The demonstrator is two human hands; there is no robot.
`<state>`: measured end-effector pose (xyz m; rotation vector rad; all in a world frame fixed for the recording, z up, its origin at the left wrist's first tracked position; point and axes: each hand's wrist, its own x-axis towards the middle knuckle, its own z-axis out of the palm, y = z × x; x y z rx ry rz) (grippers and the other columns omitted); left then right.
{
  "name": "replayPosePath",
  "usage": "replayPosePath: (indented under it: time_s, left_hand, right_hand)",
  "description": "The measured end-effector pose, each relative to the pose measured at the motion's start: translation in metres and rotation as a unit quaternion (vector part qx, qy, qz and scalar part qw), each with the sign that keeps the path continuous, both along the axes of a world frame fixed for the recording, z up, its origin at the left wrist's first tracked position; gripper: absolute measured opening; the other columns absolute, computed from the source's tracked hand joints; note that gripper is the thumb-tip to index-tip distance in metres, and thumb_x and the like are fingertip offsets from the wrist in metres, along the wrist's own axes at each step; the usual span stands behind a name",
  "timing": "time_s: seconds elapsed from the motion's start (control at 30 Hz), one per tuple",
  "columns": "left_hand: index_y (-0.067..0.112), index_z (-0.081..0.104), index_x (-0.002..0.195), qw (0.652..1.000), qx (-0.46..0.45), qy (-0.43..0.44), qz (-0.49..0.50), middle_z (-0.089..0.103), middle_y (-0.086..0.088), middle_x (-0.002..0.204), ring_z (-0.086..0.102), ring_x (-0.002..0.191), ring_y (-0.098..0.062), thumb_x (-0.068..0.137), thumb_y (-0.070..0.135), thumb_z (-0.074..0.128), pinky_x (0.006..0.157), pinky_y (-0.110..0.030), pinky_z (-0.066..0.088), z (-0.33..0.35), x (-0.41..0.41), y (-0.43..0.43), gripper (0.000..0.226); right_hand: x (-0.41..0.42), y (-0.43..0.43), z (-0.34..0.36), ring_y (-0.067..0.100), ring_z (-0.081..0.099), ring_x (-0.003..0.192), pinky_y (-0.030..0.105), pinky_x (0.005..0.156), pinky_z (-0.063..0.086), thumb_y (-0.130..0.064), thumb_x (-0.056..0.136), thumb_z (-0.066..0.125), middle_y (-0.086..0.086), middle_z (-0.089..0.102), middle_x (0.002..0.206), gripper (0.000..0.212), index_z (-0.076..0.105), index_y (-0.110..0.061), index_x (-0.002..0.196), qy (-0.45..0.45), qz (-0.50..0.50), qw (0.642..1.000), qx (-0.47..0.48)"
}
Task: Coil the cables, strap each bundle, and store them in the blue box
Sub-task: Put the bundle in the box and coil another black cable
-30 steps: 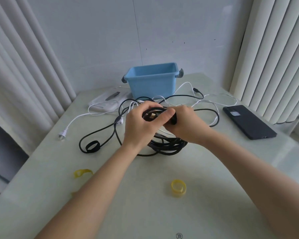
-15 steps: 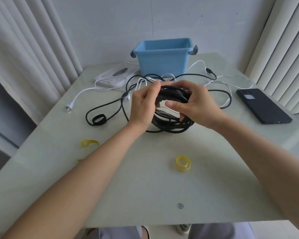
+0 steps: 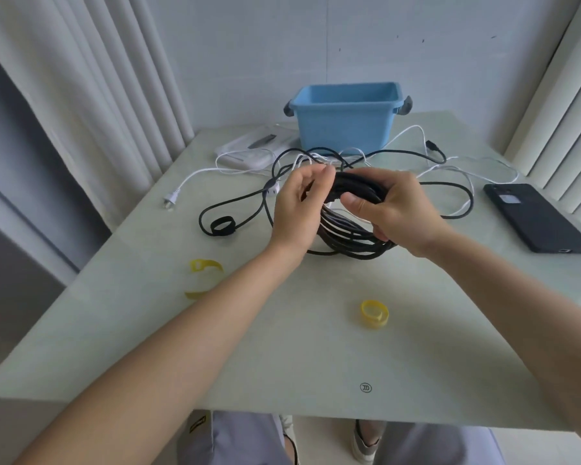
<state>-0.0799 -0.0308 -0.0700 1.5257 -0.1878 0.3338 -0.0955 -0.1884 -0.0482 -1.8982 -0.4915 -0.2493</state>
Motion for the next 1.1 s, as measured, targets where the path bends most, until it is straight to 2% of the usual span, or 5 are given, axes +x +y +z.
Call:
replayPosePath:
  time_s: [0.27,0.57,0.8,0.97,1.1]
  left_hand:
    - [0.02,0.068,0.087,0.983,0.178,0.045,0.011,0.067,0.0,0.086,0.059,0.078,-0.013,0.088,-0.005,0.061,0.07,-0.026,0.048,0.024,-0.009,0.115,0.026]
    - [0.032,0.073,0.078,0.818,0.535,0.106,-0.182,0.063,0.01,0.121,0.055,0.112,0.006,0.08,-0.002,0.073,0.098,-0.018,0.042,0.013,-0.03,0.185,0.034]
    - [0.03,0.075,0.078,0.854,0.501,0.077,-0.115,0.075,0.009,0.082,0.07,0.08,-0.01,0.083,-0.006,0.068,0.072,-0.025,0.055,0.001,-0.026,0.18,0.037]
    - [0.02,0.076,0.09,0.888,0.443,0.074,-0.099,0.077,0.008,0.087,0.073,0.085,-0.015,0.088,-0.001,0.071,0.076,-0.042,0.059,-0.005,-0.021,0.178,0.021]
    - [0.021,0.075,0.09,0.917,0.389,0.037,-0.078,0.076,0.006,0.083,0.069,0.075,-0.005,0.089,0.001,0.07,0.066,-0.026,0.052,0.014,-0.012,0.154,0.021]
  right_hand:
    - [-0.008,0.012,0.027,0.01,0.042,0.041,0.021,0.042,0.037,-0.014,0.093,0.068,-0.013,0.054,0.058,0.021,0.071,-0.022,0.112,-0.031,0.012,0.998,0.051]
    - [-0.013,0.038,0.01,0.022,0.032,0.044,0.027,0.041,0.033,-0.016,0.093,0.069,0.002,0.043,0.056,0.017,0.072,-0.021,0.108,0.067,0.123,0.99,0.009]
    - [-0.013,0.024,0.012,0.022,0.033,0.046,0.026,0.04,0.036,-0.016,0.092,0.069,0.001,0.045,0.059,0.018,0.074,-0.026,0.107,0.07,0.115,0.991,-0.004]
    - [-0.006,-0.001,0.013,0.02,0.028,0.045,0.024,0.041,0.031,-0.015,0.091,0.069,-0.003,0.04,0.056,0.014,0.073,-0.016,0.104,0.096,0.104,0.99,-0.001]
    - [-0.003,-0.015,0.014,0.02,0.026,0.046,0.025,0.042,0.03,-0.029,0.08,0.072,0.008,0.031,0.061,0.032,0.072,-0.011,0.107,0.116,0.106,0.987,0.008]
